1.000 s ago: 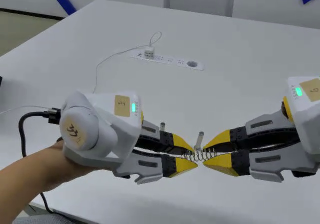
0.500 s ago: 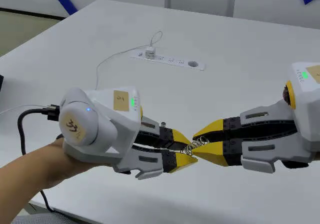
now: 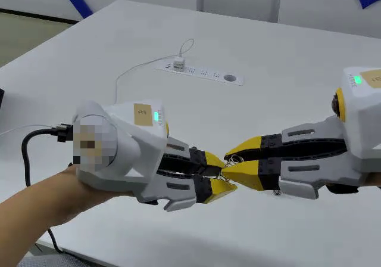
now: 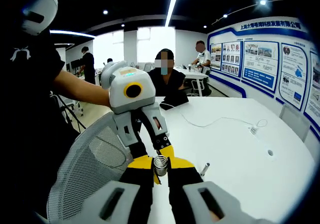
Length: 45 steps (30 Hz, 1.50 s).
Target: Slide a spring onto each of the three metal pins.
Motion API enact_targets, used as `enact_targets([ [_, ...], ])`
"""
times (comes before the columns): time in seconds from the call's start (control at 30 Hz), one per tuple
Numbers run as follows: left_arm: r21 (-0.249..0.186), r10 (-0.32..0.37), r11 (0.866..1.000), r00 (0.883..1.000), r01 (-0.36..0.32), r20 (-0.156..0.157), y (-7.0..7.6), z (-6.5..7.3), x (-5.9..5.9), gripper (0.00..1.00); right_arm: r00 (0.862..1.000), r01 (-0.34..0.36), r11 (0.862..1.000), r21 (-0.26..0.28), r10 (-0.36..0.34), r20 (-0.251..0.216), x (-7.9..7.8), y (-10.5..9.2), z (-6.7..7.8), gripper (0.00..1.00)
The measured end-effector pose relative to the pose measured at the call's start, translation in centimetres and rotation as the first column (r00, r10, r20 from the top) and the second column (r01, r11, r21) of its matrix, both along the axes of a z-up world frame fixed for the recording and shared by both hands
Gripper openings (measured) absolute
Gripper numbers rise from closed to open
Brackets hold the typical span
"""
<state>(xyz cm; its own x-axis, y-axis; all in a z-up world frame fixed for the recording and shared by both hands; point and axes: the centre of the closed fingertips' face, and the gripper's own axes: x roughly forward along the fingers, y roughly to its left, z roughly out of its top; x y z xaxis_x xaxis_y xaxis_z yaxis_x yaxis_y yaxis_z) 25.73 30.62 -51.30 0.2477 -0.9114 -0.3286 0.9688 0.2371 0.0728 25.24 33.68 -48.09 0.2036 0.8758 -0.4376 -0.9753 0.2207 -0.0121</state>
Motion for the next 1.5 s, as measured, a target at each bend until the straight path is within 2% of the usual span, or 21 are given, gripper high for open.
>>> enact_targets([
  [0.03, -0.014, 0.018, 1.0, 1.0, -0.018, -0.023, 0.1, 0.1, 0.2, 0.11, 1.0, 0.009, 1.0, 0.002, -0.009, -0.001, 0.2, 0.0, 0.1, 0.1],
  [0.1, -0.01, 0.03, 0.999, 1.0, -0.03, 0.004, 0.3, 0.1, 0.5, 0.12, 1.0, 0.02, 1.0, 0.0, -0.02, 0.004, 0.4, 0.1, 0.1, 0.1],
  [0.13, -0.011, 0.038, 0.999, 0.999, -0.037, 0.006, 0.4, 0.2, 0.6, 0.12, 1.0, 0.025, 1.0, -0.006, -0.025, 0.007, 0.6, 0.1, 0.1, 0.1],
  [0.33, -0.024, 0.064, 0.998, 0.998, -0.064, 0.0, 1.2, 0.5, 1.0, 0.19, 0.999, 0.036, 0.999, -0.009, -0.036, 0.002, 0.8, 0.5, 0.4, 0.1],
  [0.4, -0.032, 0.078, 0.996, 0.997, -0.078, 0.004, 1.7, 0.7, 1.2, 0.21, 0.999, 0.039, 0.999, -0.012, -0.039, 0.006, 0.9, 0.5, 0.5, 0.1],
  [0.67, -0.063, 0.132, 0.989, 0.991, -0.133, -0.011, 3.7, 1.2, 1.8, 0.29, 0.997, 0.082, 0.997, -0.014, -0.081, 0.014, 1.9, 0.6, 0.9, 0.1],
  [0.93, -0.07, 0.164, 0.984, 0.986, -0.167, -0.042, 5.7, 1.1, 1.5, 0.35, 0.991, 0.13, 0.991, -0.035, -0.13, 0.014, 3.2, 0.6, 0.4, 0.1],
  [1.1, -0.059, 0.194, 0.979, 0.98, -0.197, -0.053, 7.2, 0.8, 1.6, 0.38, 0.985, 0.169, 0.983, -0.066, -0.167, 0.039, 4.3, 0.0, -0.3, 0.1],
  [1.17, -0.059, 0.209, 0.975, 0.976, -0.213, -0.067, 7.8, 0.6, 1.7, 0.4, 0.983, 0.18, 0.981, -0.071, -0.178, 0.03, 4.7, -0.4, -0.7, 0.1],
  [1.23, -0.058, 0.221, 0.972, 0.972, -0.226, -0.079, 8.3, 0.5, 1.7, 0.43, 0.979, 0.205, 0.975, -0.08, -0.204, 0.031, 5.3, -0.9, -1.0, 0.1],
  [1.5, -0.037, 0.266, 0.962, 0.96, -0.27, -0.089, 10.2, -0.2, 2.1, 0.53, 0.964, 0.268, 0.957, -0.11, -0.266, 0.027, 7.1, -2.5, -2.5, 0.11],
])
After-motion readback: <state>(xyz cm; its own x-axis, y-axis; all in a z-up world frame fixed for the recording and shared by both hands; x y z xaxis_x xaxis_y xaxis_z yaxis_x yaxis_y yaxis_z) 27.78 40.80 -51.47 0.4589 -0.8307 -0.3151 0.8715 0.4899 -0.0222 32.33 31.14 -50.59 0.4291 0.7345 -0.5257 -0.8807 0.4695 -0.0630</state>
